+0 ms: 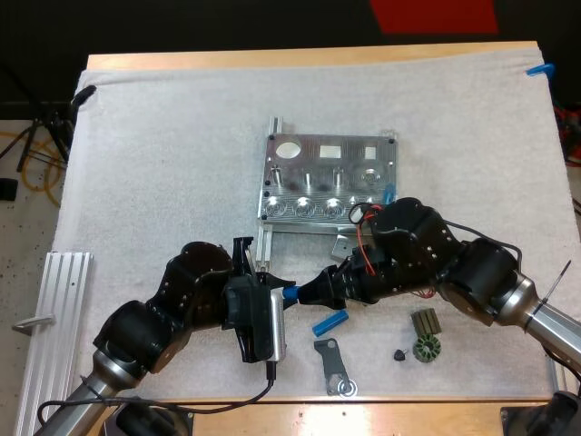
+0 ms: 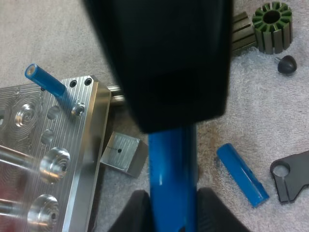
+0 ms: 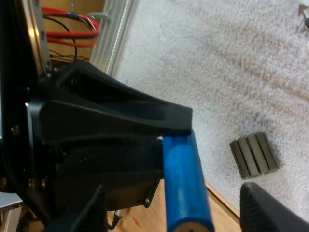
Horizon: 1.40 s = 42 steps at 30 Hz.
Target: Load cells from right to left
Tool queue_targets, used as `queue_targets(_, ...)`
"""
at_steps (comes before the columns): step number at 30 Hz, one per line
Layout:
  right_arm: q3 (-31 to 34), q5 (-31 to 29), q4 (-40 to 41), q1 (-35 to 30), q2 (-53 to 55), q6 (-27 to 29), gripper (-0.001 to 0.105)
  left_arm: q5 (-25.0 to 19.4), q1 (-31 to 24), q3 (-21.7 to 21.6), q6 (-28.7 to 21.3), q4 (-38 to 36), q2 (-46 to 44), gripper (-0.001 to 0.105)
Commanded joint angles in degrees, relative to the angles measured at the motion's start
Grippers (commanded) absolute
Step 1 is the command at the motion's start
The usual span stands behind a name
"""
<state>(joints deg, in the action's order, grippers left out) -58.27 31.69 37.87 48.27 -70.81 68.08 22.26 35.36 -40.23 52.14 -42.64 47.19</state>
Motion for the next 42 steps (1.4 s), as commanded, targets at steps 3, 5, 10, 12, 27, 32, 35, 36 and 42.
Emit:
queue_targets(3,-0.08,-0.12,-0.59,-0.02,0.26,0.06,0.058,0.65,0.28,-0.15,0.74,0.99,-0.42,0.009)
queue_targets(5,-0.08,-0.12,-0.59,-0.02,0.26,0.06,0.058,0.65,0.28,-0.15,0.74,0.99,-0.42,0.009)
queue_targets(10,-0.08,0.54,-0.59,-0.02,0.26,-1.81,0.058,0.65,0.28,-0.15,0.74,0.99,-0.42,0.009)
queue_targets(12,-0.08,0.53,-0.59,-0.02,0.26,-2.03,0.058,0.65,0.28,-0.15,0.74,0.99,-0.42,0.009)
queue_targets(27,-0.08,0.53,-0.39,-0.02,0.26,-2.29,0.030,0.65,0.28,-0.15,0.74,0.99,-0.42,0.009)
queue_targets(32,-0.08,0.53,-0.39,-0.02,0.26,-2.29,0.030,0.65,0.28,-0.15,0.74,0.99,-0.42,0.009)
queue_targets(35,-0.08,0.53,-0.39,-0.02,0.26,-2.29,0.030,0.65,0.28,-0.15,0.74,0.99,-0.42,0.009)
queue_targets(36,-0.08,0.53,-0.39,-0.02,0.26,-1.79,0.028,0.65,0.28,-0.15,0.74,0.99,-0.42,0.009)
queue_targets(42,-0.08,0.53,-0.39,-0.02,0.26,0.28,0.003,0.65,0.28,-0.15,0.74,0.99,-0.42,0.009)
